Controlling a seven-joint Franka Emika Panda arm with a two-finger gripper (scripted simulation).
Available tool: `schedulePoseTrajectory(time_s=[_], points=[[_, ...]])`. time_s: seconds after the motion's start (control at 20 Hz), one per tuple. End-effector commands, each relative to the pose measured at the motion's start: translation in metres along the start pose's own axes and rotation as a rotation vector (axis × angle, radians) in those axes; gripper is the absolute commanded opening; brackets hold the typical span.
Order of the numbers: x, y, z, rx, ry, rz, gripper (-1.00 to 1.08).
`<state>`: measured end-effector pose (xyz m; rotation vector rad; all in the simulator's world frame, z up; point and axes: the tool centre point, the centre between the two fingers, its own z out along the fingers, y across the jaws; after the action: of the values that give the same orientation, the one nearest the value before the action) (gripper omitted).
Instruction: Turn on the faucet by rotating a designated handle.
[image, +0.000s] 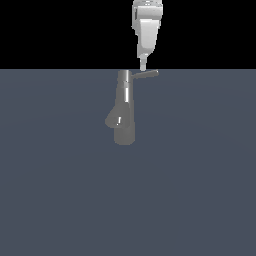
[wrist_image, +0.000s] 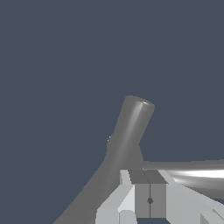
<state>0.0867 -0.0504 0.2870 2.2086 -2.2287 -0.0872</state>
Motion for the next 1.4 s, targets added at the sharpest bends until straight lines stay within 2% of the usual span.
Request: schedulePoseTrajectory(time_s=[0.0, 0.05, 1.35], points=[[0.041, 0.003, 0.011, -0.019, 0.012, 0.053, -1.0], [0.004, -0.002, 0.0, 0.002, -0.001, 0.003, -1.0], [0.034, -0.06, 0.035, -0.013, 0.009, 0.04, -1.0]])
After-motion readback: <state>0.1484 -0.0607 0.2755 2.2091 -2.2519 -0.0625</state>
